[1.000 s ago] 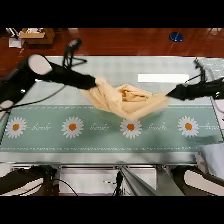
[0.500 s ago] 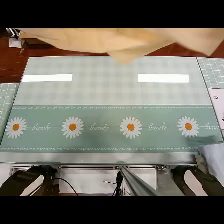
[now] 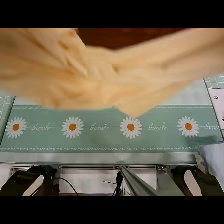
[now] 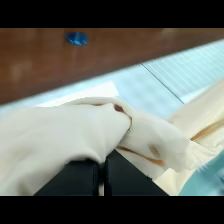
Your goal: Fold the shirts.
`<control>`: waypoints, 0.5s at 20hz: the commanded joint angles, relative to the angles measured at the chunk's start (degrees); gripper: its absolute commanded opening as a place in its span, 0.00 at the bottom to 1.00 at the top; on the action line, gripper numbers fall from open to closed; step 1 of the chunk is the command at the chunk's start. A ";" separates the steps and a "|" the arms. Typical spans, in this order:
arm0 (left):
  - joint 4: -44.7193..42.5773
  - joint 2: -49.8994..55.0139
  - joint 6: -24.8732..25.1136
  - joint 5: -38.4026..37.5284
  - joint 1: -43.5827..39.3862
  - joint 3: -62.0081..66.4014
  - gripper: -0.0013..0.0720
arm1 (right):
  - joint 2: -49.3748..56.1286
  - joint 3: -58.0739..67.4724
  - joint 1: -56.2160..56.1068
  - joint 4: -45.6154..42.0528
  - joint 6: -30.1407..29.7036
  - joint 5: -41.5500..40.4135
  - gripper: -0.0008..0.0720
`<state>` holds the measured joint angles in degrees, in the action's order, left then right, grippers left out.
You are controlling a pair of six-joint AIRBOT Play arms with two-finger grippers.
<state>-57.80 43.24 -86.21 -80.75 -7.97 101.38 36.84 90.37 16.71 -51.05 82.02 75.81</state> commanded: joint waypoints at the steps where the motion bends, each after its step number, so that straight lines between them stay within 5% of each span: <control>1: 3.48 -1.51 -5.84 -12.39 0.02 -0.63 0.05 | -2.43 0.13 0.02 -10.27 2.05 18.99 0.06; 3: 3.41 -2.12 -9.42 -16.74 0.02 -4.31 0.05 | -0.61 -0.02 0.02 -15.02 1.99 30.91 0.06; 6: 3.39 -3.63 -10.08 -17.62 -0.04 -18.62 0.05 | 1.79 -4.13 -0.81 -15.10 2.45 30.40 0.06; 10: 4.48 -2.89 -6.38 -2.36 -0.94 -43.39 0.05 | 10.75 -12.61 -0.87 -13.70 1.07 26.91 0.06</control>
<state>-54.46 40.10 -94.39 -91.74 -8.32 72.31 42.63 82.50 16.01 -64.29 83.94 102.61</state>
